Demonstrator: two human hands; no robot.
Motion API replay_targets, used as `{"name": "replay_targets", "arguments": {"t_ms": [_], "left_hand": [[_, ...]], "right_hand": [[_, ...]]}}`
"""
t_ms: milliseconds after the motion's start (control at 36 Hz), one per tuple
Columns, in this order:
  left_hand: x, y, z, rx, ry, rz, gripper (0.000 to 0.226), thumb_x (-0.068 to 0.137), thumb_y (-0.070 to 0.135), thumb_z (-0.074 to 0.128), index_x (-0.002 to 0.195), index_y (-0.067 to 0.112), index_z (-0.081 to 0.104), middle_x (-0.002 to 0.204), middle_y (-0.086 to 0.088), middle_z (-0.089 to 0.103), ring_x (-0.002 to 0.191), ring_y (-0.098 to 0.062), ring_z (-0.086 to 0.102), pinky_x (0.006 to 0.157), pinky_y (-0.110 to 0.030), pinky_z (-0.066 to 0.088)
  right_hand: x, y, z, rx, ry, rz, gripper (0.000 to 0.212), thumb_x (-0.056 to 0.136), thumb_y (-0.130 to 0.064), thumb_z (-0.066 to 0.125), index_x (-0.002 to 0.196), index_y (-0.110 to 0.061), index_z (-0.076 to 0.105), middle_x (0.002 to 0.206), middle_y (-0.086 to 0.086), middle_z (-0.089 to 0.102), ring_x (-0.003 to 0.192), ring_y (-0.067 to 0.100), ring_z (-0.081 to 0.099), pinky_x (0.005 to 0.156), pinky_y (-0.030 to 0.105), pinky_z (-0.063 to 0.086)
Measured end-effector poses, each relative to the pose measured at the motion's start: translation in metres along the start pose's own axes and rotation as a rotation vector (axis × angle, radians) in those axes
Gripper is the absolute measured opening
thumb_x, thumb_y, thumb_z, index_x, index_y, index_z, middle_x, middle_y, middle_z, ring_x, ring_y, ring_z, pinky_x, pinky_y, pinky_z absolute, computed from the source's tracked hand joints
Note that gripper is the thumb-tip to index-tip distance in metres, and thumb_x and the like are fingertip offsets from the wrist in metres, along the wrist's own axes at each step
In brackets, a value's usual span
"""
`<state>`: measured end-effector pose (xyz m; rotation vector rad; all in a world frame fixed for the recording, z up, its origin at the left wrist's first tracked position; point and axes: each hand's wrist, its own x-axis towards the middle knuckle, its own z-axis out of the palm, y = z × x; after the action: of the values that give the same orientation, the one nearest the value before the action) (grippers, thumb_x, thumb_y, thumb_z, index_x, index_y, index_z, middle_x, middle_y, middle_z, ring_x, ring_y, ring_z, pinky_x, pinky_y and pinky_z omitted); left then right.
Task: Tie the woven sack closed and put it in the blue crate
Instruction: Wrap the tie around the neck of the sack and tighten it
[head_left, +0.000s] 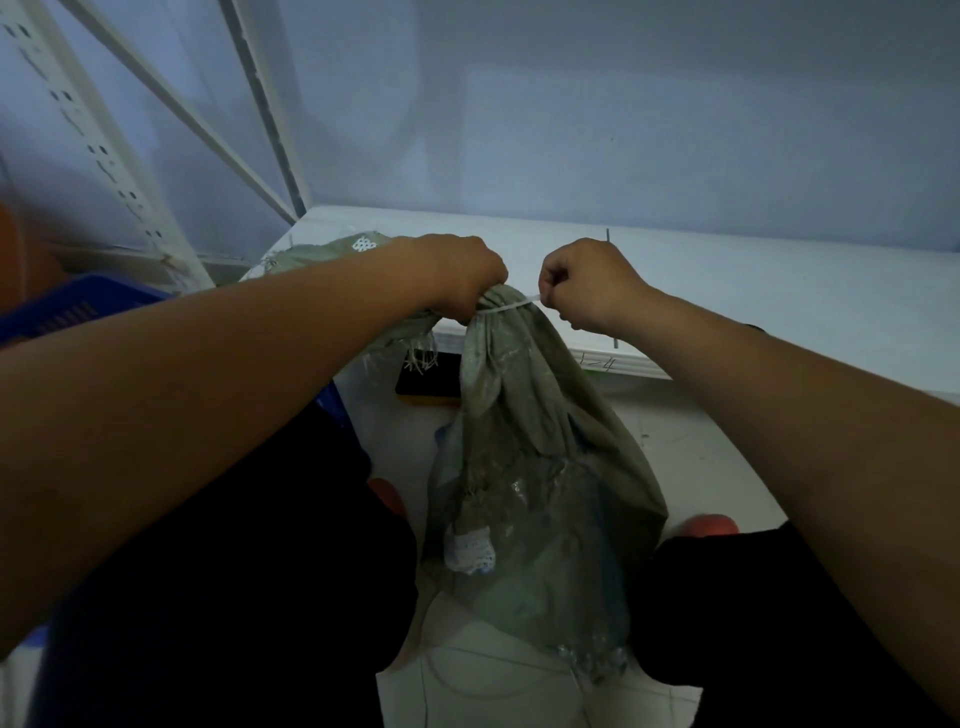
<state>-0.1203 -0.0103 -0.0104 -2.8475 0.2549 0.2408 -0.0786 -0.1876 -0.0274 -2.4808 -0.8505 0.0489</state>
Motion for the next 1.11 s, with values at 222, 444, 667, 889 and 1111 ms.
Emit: {"name": "replay_targets", "arguments": {"t_ms": [222,444,667,889,1111], "left_hand": [[-0.0027,0.0001,-0.0039,0.087,0.108,0.117,0.023,0.082,-0.001,0.055,0.096,0.017,0.058,0.091,-0.001,0.051,0.099,-0.03,0.059,0.069,-0.036,0.042],[-0.0022,0.0008,-0.0043,-0.051,0.083,0.148,0.015,0.084,0.003,0.056,0.092,0.016,0.058,0.086,0.002,0.056,0.089,-0.024,0.051,0.072,-0.032,0.036],[-0.0069,-0.0011,-0.0079,-0.17,-0.048,0.114,0.04,0.085,0.05,0.052,0.119,0.03,0.055,0.102,0.004,0.064,0.093,-0.021,0.057,0.084,-0.041,0.049],[-0.0046,0.0055,-0.0076,-0.184,0.009,0.02,0.061,0.092,0.077,0.021,0.147,0.052,0.028,0.122,0.0,0.048,0.111,-0.026,0.056,0.093,-0.041,0.043],[-0.006,0.005,0.0006,-0.536,0.059,0.065,0.035,0.095,0.046,0.062,0.126,0.032,0.066,0.103,-0.001,0.056,0.101,-0.021,0.059,0.091,-0.035,0.046]], "right_hand": [[-0.0005,0.003,-0.0033,-0.024,0.008,0.002,0.024,0.085,0.003,0.049,0.085,-0.002,0.072,0.085,0.005,0.066,0.085,0.029,0.065,0.081,0.049,0.06],[-0.0009,0.0038,-0.0048,-0.048,-0.013,-0.001,0.025,0.085,0.003,0.05,0.078,-0.009,0.07,0.084,0.002,0.065,0.08,0.026,0.064,0.08,0.045,0.06],[-0.0016,0.0043,-0.0045,-0.017,-0.005,0.0,0.025,0.085,0.003,0.047,0.082,-0.007,0.07,0.083,0.001,0.062,0.086,0.03,0.065,0.078,0.042,0.059],[-0.0036,0.0001,-0.0043,0.116,0.003,-0.01,0.017,0.082,0.004,0.056,0.079,-0.003,0.071,0.068,0.001,0.064,0.059,0.018,0.062,0.071,0.042,0.061],[-0.0063,-0.0005,-0.0041,0.091,-0.009,-0.03,0.023,0.077,0.004,0.058,0.073,-0.011,0.075,0.066,-0.001,0.067,0.067,0.025,0.07,0.074,0.046,0.062]]}}
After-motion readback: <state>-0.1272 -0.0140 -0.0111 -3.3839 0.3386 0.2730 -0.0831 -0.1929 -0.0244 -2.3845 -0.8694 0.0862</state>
